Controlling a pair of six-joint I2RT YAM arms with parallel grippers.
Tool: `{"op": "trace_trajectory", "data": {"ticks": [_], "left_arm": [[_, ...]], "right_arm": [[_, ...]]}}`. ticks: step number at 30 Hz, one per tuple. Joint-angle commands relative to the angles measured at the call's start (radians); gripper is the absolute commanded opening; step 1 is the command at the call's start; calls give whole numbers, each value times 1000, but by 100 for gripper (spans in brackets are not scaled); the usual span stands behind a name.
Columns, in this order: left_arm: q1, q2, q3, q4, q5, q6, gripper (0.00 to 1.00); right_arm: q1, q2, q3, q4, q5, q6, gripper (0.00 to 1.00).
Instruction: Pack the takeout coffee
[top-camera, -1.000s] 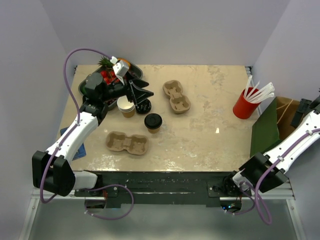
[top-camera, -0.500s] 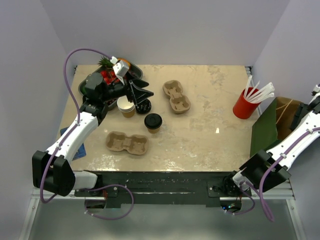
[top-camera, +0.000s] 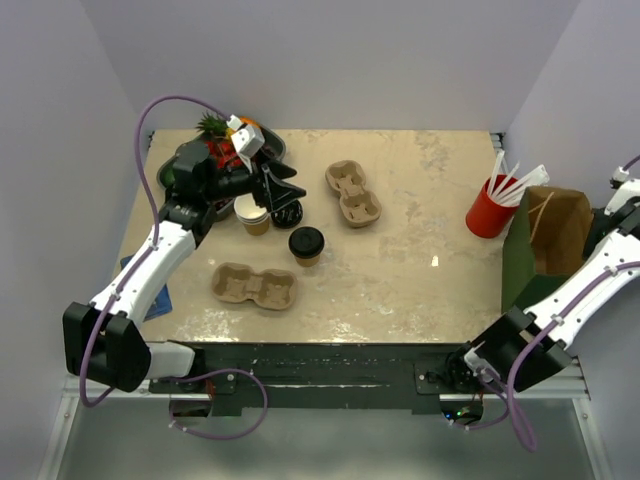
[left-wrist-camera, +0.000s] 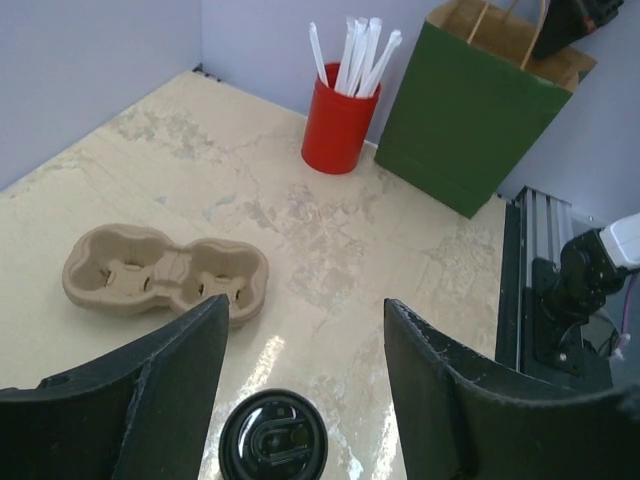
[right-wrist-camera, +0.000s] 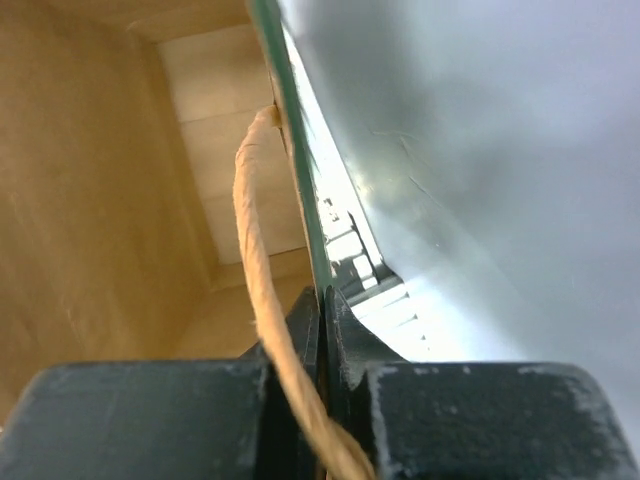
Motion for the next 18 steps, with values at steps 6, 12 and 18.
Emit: {"op": "trace_trajectory", "data": {"ticks": [6, 12, 18], "left_arm": [[-1, -24, 359, -1077, -19, 1147, 68], [7, -92, 329, -1555, -254, 1480, 68], [6, -148, 163, -1557, -291, 1399, 68]], "right_arm": [[-5, -221, 137, -183, -469, -300, 0], [-2, -243, 111, -262, -647, -384, 0], [13, -203, 125, -262, -733, -370, 0]]}}
